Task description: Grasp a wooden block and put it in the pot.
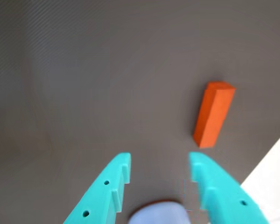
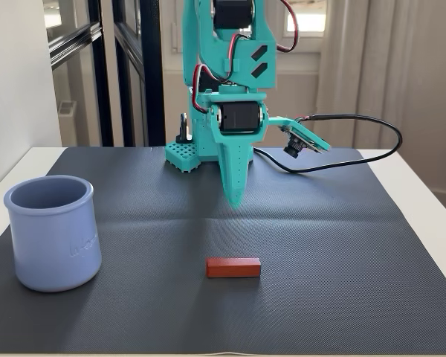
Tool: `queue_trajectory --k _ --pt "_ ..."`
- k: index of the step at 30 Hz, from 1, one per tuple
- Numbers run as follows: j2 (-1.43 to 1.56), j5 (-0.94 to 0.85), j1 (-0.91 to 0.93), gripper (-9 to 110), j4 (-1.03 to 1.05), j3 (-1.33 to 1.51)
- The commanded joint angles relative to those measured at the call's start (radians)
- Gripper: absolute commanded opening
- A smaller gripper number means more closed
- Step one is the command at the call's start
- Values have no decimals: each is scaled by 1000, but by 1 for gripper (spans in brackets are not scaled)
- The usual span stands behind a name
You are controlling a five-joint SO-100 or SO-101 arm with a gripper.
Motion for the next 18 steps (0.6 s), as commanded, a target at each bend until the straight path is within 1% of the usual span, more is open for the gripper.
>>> queue_trajectory --k 1,7,14,18 --pt "-25 20 -3 27 -2 -71" --pt "-138 77 -5 28 0 -167" --pt "-296 81 -5 28 2 -307" --pt "-370 83 8 28 64 -400"
